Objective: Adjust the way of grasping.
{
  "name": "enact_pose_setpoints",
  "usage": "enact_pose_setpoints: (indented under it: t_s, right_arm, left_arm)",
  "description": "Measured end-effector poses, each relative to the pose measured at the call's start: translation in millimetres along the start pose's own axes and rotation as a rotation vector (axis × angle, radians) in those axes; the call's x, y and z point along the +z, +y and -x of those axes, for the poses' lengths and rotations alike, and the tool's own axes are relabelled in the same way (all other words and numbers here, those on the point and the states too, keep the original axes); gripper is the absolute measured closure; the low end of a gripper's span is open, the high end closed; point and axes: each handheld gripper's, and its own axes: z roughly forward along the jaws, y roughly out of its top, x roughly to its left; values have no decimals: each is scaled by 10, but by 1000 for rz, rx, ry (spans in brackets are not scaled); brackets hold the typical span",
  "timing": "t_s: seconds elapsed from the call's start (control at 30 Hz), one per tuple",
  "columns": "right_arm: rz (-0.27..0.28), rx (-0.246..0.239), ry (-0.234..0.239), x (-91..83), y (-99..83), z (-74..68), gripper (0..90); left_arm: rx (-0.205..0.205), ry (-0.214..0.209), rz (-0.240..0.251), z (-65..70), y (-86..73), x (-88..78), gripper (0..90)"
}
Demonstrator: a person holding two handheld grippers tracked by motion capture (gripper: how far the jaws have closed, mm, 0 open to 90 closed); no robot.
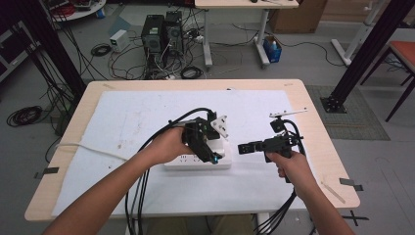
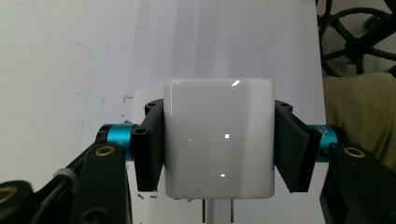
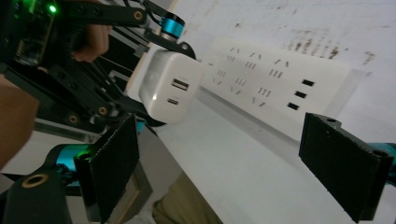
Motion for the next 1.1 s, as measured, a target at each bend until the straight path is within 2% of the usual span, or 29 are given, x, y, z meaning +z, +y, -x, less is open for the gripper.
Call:
enact_pose_setpoints:
  t_s: [0.33,0.67,0.97,1.03,1.1]
  right_arm:
    - [10,66,74,125,2,-7,119]
    - [12,116,119,234,11,18,119]
    - [-2,161,170,335,23,40,126]
    - [-1,170,182,344,22,45,220]
    - [2,176,199,358,23,49,226]
  left_arm:
    - [20,10,24,45,85,49,425]
    - [39,16,45,87,204,100,425]
    - [48,26,51,104,243,131,425]
    - [48,25,51,103,245,131,425]
    - [48,27,48,105,247,131,424]
